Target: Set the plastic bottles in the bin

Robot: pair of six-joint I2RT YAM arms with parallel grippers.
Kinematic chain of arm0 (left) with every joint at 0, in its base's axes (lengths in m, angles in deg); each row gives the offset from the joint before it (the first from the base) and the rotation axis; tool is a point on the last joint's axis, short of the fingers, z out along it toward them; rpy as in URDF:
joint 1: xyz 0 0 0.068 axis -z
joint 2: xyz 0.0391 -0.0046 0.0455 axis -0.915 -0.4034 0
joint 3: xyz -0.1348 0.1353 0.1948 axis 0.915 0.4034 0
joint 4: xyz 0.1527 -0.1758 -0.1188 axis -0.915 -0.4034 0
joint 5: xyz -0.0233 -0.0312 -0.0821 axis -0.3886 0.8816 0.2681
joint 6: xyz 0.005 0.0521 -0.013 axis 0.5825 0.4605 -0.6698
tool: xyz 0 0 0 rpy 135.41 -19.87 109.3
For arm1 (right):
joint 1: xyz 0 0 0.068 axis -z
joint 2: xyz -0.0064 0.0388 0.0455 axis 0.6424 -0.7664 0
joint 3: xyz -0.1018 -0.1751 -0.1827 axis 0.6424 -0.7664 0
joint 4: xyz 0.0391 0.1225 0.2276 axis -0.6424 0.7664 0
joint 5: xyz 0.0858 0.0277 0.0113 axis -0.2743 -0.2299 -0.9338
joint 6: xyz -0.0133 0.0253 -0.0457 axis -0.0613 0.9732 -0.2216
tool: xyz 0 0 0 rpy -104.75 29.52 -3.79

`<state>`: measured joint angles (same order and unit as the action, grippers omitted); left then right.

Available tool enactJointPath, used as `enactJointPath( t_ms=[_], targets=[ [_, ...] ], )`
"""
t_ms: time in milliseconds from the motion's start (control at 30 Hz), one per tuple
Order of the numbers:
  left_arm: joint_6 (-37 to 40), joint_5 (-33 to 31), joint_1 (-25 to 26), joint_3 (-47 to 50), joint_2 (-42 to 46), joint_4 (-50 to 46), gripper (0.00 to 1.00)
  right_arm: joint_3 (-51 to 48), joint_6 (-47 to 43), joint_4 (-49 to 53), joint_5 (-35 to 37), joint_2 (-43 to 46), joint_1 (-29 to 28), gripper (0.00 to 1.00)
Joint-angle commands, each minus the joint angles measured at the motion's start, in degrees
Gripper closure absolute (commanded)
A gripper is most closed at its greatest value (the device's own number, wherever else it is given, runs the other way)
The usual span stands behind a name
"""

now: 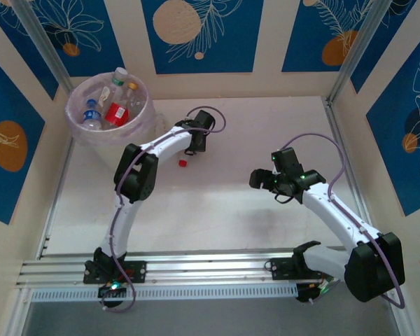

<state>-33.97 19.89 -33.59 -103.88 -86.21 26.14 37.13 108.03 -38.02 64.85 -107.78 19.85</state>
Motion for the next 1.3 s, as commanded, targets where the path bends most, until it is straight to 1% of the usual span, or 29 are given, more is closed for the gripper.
enactJointPath(
  t_ms=[0,133,233,333,600,800,900,1033,1100,1167,1267],
  targets=[
    [0.9,0.5,-0.5,-2.2,-1.4,-0.8,0.3,0.5,0.1,0.1,-0.9,-0.6,0.1,0.1],
    [1.3,0.4,-0.5,-2.2,-1.1,-0.4,0.46,0.5,0.0,0.2,-1.0,-0.6,0.1,0.1],
    [1.5,1.4,-0.4,-2.0,-0.3,-0.3,0.54,0.6,0.2,0.0,-1.1,-0.6,0.0,0.1],
    [2.2,2.3,0.1,-1.1,1.9,0.3,0.59,0.3,0.3,-0.2,-1.1,-0.7,0.0,0.1],
    [5.7,4.7,3.2,1.2,10.9,1.9,0.59,0.3,0.5,-0.6,-1.2,-1.3,-0.2,0.1],
    [7.6,9.0,4.0,1.2,20.0,2.0,0.59,0.6,0.4,-0.5,-1.1,-1.7,-0.2,0.1],
    [10.3,11.1,3.9,0.7,25.2,2.7,0.59,0.5,0.4,-0.5,-0.9,-1.7,-0.2,0.1],
    [16.1,12.8,3.5,-0.5,32.4,3.7,0.59,0.7,0.4,-0.2,-0.8,-1.6,-0.3,0.1],
    [17.4,12.5,2.1,-2.9,34.9,1.6,0.59,0.8,0.3,0.0,-0.6,-1.3,-0.3,0.1],
    [17.1,12.5,-0.9,-6.2,36.7,-2.1,0.61,0.7,0.1,0.3,-0.4,-1.1,-0.2,0.1],
    [16.8,13.0,-7.5,-8.8,39.3,-4.6,0.63,0.7,-0.1,0.4,-0.4,-1.1,-0.2,0.1]
  ],
)
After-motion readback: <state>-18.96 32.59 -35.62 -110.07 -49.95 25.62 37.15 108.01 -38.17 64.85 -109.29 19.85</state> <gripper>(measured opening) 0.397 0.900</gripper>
